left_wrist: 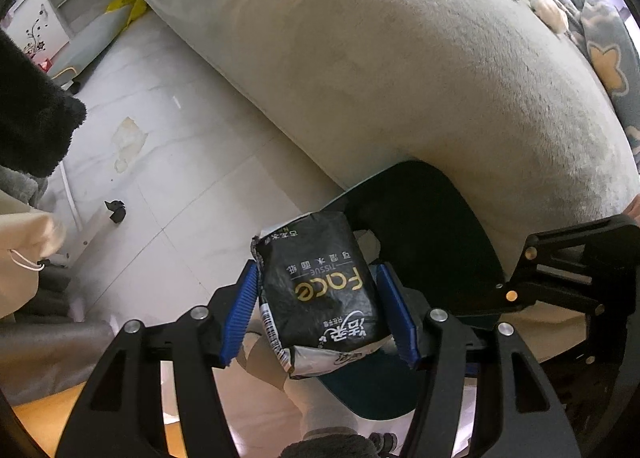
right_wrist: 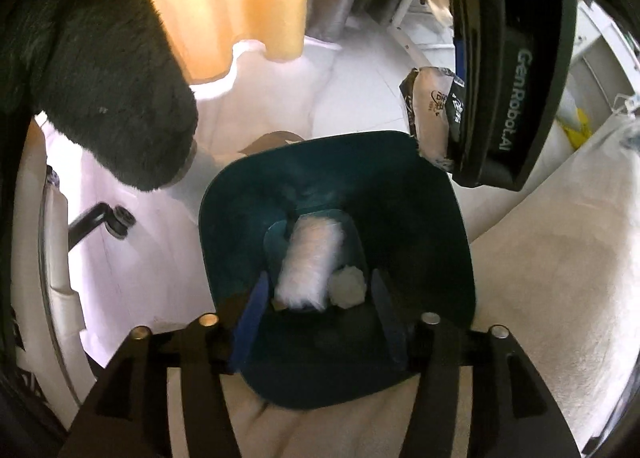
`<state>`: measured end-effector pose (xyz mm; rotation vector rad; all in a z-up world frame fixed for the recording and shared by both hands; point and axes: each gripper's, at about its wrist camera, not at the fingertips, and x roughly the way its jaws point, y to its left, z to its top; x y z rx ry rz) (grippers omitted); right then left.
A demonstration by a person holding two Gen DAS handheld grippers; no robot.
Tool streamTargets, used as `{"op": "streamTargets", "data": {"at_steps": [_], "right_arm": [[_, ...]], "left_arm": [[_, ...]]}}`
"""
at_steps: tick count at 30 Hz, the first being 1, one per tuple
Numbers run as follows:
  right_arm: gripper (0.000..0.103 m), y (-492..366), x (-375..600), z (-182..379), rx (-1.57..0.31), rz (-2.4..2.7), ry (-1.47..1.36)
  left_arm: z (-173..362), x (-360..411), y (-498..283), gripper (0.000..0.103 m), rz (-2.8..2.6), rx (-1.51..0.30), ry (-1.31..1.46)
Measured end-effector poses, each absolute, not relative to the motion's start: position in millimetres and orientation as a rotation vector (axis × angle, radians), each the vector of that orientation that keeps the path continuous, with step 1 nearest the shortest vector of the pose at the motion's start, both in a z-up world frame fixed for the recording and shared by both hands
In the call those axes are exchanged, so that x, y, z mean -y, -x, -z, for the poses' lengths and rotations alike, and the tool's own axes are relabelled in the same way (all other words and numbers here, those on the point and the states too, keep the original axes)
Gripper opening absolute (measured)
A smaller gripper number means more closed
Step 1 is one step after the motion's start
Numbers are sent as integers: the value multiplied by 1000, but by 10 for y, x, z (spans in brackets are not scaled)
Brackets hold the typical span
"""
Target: Collect trash
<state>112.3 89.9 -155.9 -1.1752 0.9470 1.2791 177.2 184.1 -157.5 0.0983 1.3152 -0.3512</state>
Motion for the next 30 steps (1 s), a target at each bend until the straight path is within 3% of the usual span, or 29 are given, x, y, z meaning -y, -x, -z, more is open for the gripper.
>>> {"op": "streamTargets", "data": {"at_steps": [19, 30], "right_arm": [[62, -1646, -427, 1073, -961, -1222, 892], [62, -2074, -94, 589, -782, -1007, 744]], "left_arm": [[1828, -1534, -1687, 65, 442, -1387, -259], [1983, -1388, -1622, 83, 463, -1402, -362]]}}
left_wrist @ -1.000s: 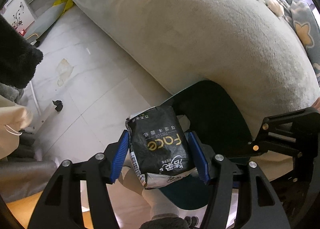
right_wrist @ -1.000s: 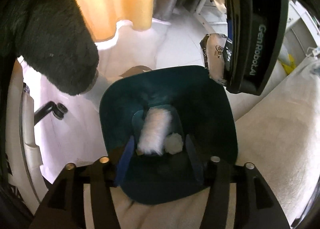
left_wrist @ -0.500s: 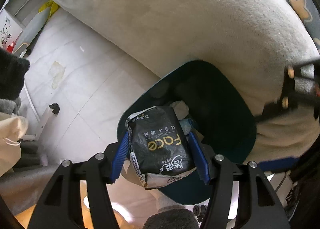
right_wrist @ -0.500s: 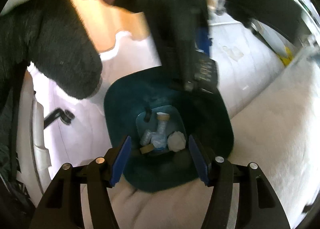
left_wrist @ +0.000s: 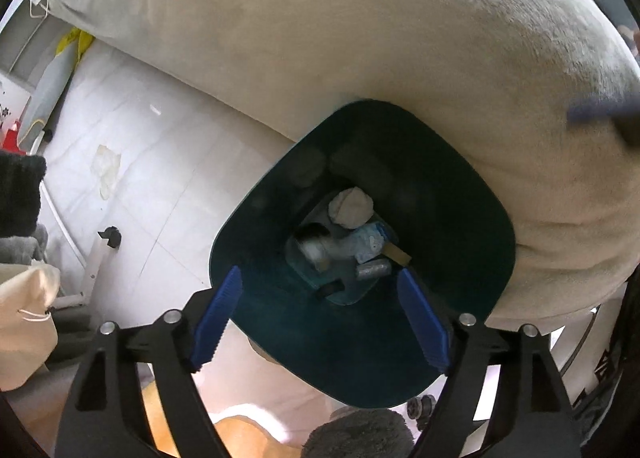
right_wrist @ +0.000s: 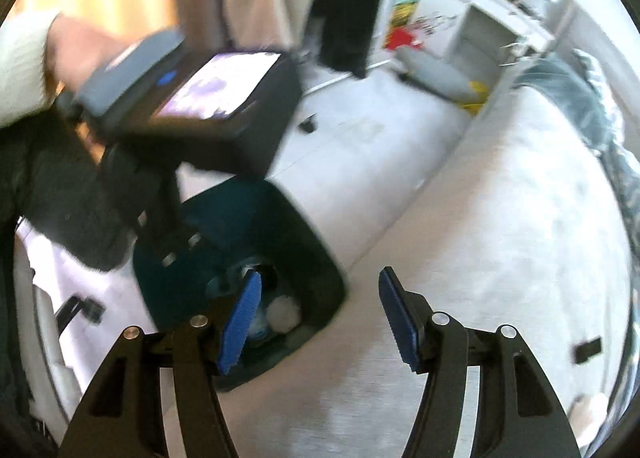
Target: Collect trash
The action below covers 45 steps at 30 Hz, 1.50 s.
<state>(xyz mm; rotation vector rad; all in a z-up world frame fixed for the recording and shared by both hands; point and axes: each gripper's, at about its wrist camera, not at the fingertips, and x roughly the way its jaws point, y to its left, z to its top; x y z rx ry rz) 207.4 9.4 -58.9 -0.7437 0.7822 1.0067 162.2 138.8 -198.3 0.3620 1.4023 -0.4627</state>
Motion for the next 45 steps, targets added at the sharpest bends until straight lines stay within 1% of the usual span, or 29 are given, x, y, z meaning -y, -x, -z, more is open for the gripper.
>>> {"op": "streamTargets", "data": {"at_steps": [2, 4, 6, 10, 20, 24, 28, 33, 41, 45], "right_arm": [[62, -2171, 0, 484, -753, -960, 691], [65, -2258, 98, 405, -734, -919, 636], [71, -2327, 181, 362, -726, -890, 592], [72, -2508, 392, 293, -725, -833, 489], [75, -2672, 660, 204, -707, -765, 414], [80, -2719, 837, 88, -660, -713, 348], [81, -2813, 1056, 66, -661, -659, 295], [85, -2923, 1376, 79, -680, -589, 246], [85, -3038, 1695, 101, -704, -530, 203], [85, -3068, 1846, 116, -707, -503, 180]], "left_arm": [[1965, -1360, -1620, 83, 467, -1398, -359], [1929, -1340, -1633, 84, 471, -1384, -354], [1881, -1333, -1662, 86, 477, -1367, -335], [1715, -1237, -1702, 91, 506, -1310, -308], [1334, -943, -1837, 94, 587, -1194, -301], [1124, -778, -1914, 95, 598, -1127, -298], [946, -657, -2008, 96, 599, -1057, -272], [795, -475, -2158, 96, 569, -985, -231], [462, -84, -2411, 96, 538, -879, -173], [382, 131, -2460, 96, 512, -840, -196]]}}
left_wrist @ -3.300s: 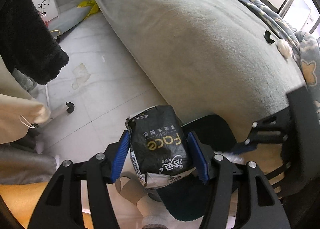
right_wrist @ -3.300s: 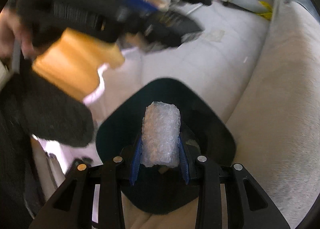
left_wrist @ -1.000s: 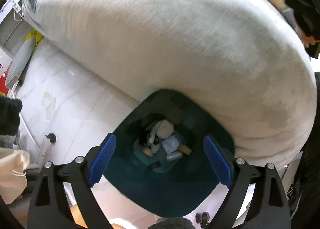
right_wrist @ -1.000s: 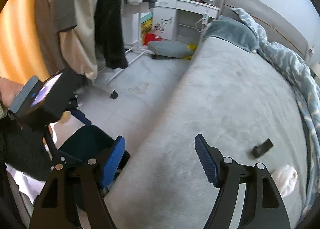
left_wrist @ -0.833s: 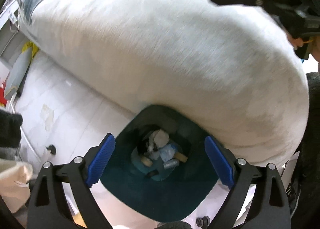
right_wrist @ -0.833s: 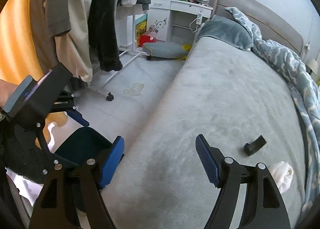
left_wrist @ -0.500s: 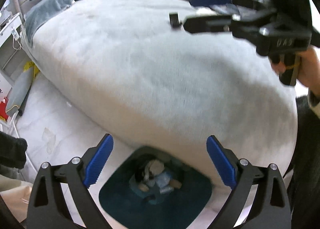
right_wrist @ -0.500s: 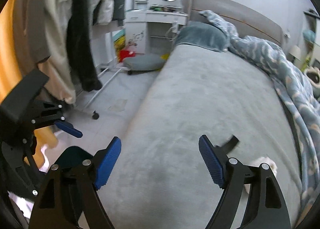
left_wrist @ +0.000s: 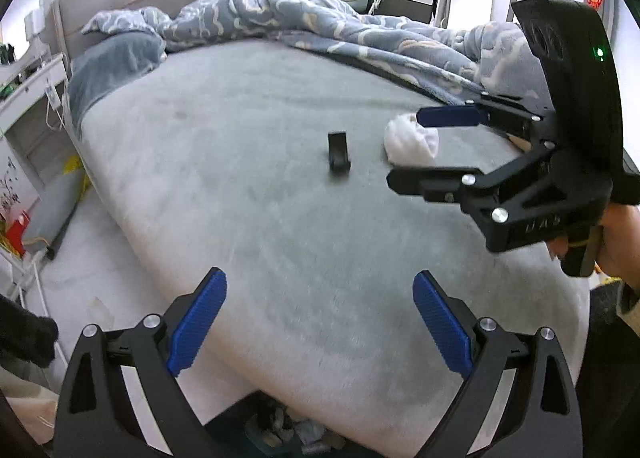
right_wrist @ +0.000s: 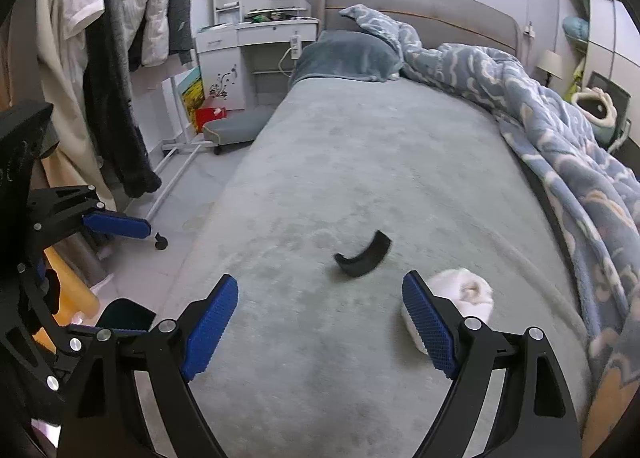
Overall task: Collect trash
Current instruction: 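Move both tools back over the bed toward the black clip and white cloth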
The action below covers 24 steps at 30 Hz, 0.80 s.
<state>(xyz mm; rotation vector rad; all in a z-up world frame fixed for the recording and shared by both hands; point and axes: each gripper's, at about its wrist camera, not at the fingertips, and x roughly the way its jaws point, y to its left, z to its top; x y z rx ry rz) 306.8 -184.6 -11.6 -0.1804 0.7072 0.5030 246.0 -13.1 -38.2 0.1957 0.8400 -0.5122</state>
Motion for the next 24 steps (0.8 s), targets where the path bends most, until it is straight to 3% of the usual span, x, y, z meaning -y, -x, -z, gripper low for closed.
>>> {"op": "streamTargets", "data": {"at_steps": [10, 24], "right_arm": [[86, -3250, 2316, 146, -728, -446, 15], [86, -3657, 2506, 382, -815, -440, 24]], "left_arm": [[357, 357, -2630, 95, 442, -809, -149], [338, 571, -3021, 90, 392, -798, -110]]}}
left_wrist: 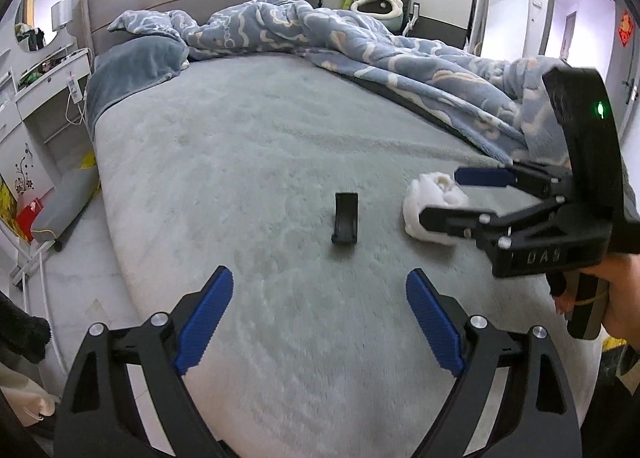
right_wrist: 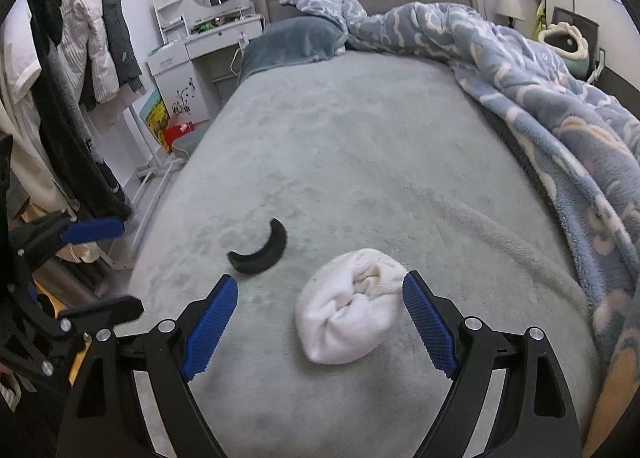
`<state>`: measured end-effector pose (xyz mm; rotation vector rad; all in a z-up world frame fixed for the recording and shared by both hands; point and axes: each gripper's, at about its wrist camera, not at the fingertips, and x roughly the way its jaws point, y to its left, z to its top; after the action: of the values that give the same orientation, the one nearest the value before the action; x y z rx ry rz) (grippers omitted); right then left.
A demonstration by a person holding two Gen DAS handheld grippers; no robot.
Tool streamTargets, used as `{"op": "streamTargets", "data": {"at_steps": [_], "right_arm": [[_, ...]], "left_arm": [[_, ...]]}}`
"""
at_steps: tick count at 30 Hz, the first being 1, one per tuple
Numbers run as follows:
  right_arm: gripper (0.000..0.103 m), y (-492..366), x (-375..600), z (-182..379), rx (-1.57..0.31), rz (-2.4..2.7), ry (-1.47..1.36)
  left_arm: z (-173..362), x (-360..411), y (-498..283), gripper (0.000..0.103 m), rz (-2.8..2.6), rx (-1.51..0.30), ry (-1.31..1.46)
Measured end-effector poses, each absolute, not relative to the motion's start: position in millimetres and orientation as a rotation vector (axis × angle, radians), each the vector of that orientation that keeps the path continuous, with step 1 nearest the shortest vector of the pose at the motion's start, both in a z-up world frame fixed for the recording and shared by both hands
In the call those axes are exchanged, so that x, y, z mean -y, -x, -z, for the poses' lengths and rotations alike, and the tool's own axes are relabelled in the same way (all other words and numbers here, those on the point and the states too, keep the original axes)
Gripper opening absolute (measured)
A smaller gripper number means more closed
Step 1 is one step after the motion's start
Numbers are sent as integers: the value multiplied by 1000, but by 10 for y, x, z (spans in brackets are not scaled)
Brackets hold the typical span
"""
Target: Collect trash
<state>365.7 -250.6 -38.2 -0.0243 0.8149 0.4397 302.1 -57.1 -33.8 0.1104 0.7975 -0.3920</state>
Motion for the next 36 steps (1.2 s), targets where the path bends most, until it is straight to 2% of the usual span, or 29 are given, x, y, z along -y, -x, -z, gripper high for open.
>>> {"op": "streamTargets", "data": {"at_steps": [5, 14, 16, 18, 24, 30, 36], "right_arm": [[86, -3794, 2532, 471, -851, -450, 40], [86, -3983, 2585, 570, -891, -458, 63], [81, -4018, 2610, 580, -896, -462, 67], [70, -4053, 2652, 582, -902, -460, 66], [55, -4122, 2752, 587, -922, -471, 57], [53, -4111, 2809, 536, -902, -512, 41], [52, -4050, 2888, 485, -881, -532, 44]], "left_arm": [[359, 639, -3166, 88, 392, -796, -95], [480, 723, -3358, 81, 389, -812, -103], [496, 750, -3400, 80, 390, -810, -103], [507, 789, -3447, 76, 396, -805, -95], [620, 919, -3543, 66, 425, -830, -106], [721, 974, -3659, 51, 433, -852, -64], [763, 1059, -3737, 47, 425, -854, -36]]}}
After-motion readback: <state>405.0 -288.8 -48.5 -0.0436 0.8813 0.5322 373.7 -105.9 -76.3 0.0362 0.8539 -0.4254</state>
